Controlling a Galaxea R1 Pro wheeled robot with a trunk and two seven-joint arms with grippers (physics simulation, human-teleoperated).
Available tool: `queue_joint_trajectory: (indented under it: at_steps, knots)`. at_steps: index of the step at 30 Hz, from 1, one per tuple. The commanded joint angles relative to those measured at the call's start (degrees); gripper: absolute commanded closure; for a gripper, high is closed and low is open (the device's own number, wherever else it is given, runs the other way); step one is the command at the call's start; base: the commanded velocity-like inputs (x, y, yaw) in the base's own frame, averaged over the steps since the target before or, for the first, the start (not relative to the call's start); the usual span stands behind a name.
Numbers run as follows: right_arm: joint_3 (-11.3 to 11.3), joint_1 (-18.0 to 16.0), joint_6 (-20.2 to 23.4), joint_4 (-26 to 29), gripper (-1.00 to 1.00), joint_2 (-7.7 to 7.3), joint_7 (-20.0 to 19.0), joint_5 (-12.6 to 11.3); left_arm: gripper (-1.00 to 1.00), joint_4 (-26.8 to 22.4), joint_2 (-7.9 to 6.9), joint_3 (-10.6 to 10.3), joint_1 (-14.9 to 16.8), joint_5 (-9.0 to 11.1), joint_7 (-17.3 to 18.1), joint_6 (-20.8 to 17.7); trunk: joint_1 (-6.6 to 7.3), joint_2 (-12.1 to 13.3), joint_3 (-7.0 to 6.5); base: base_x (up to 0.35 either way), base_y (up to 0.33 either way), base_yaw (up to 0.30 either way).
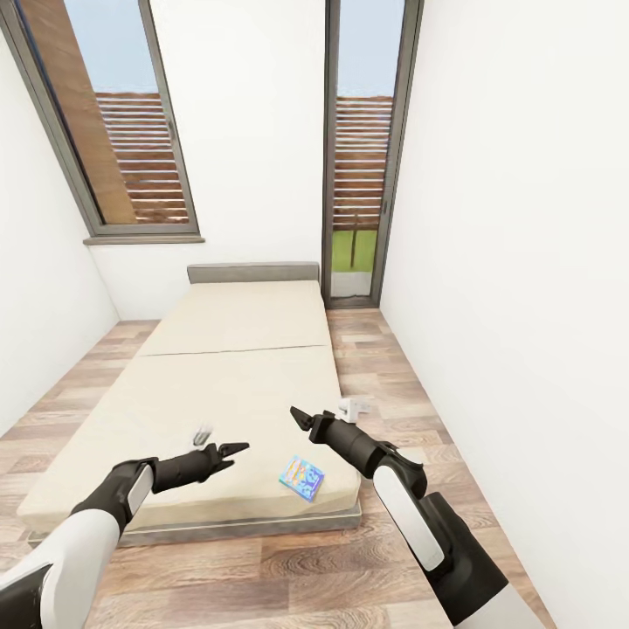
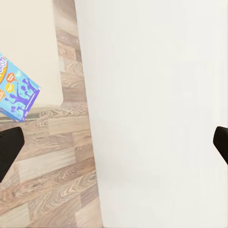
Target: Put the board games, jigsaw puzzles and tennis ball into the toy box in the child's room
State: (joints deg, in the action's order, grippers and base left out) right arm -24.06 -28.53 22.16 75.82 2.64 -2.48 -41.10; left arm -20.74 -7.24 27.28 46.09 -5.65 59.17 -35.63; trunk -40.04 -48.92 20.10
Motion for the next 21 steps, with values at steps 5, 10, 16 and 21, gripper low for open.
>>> queue_joint_trajectory:
  at_steps: [5, 10, 16, 21]
  knots:
    - [0.02, -0.04, 0.26, 0.03, -1.0, 0.0, -0.06, -0.2, -1.0, -0.01, 0.11, 0.56, -0.02, 1.08, 0.41, -1.07, -0.01, -0.06, 0.07, 0.0, 0.0, 0.0]
    - [0.04, -0.04, 0.26, 0.03, -1.0, -0.03, -0.06, -0.21, -1.0, 0.0, 0.08, 0.61, -0.07, 1.43, 0.47, -1.91, -0.01, -0.06, 0.07, 0.0, 0.0, 0.0]
    - [0.06, -0.04, 0.26, 0.03, -1.0, -0.08, -0.06, -0.14, -1.0, 0.12, 0.14, 0.9, -0.2, 1.6, 1.02, -3.23, -0.67, -1.26, 0.61, 0.0, 0.0, 0.0]
    - [0.07, -0.04, 0.26, 0.1, -1.0, -0.09, -0.06, -0.13, -1.0, 0.82, 0.3, 1.22, -0.33, 1.67, 2.16, -3.65, -0.89, -1.66, 0.79, 0.0, 0.0, 0.0]
